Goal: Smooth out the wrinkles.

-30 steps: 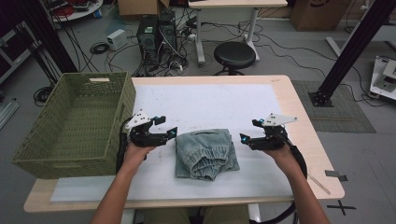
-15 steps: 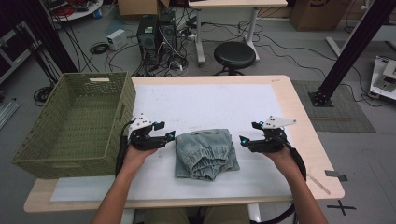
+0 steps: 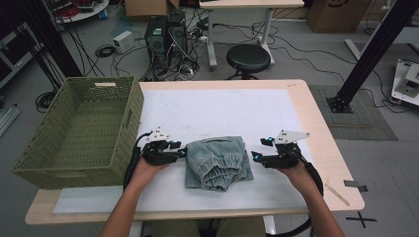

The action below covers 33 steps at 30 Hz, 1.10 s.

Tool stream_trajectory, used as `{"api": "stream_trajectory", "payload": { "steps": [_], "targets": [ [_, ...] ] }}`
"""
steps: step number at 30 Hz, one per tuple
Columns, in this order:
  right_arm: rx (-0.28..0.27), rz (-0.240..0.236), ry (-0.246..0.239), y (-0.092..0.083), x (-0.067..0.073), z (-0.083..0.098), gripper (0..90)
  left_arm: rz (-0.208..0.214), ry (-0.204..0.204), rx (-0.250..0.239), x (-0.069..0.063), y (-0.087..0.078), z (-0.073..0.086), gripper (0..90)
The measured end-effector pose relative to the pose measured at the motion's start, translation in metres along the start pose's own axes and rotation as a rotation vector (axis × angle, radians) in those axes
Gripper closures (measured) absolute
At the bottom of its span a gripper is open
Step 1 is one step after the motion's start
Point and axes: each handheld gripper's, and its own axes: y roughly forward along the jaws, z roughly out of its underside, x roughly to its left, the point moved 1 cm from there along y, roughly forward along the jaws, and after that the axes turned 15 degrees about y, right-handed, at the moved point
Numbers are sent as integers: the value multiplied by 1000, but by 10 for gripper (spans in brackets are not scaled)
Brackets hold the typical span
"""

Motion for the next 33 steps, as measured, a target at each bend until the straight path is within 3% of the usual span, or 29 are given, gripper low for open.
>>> {"api": "stream_trajectory", "payload": {
  "steps": [3,8,13,20,24,29,33],
  "targets": [
    [44,-38,-14,5,6,3,463,-8,1,-5,-1,3,-1,572],
    [115,-40,-45,20,13,8,520,-27,0,-4,-2,9,-5,576],
    [195,-26,-1,36,14,10,528,-55,3,-11,-3,13,-8,649],
    [203,-41,48,41,12,10,538,-43,-26,-1,-3,17,-7,649],
    [198,-49,56,41,12,11,603,-56,-20,20,-4,19,-8,680],
    [201,-74,73,43,13,11,740,-115,-29,27,-5,21,-10,790],
    [189,-52,55,45,17,10,774,-157,-47,21,-4,26,-13,833]
  ]
}}
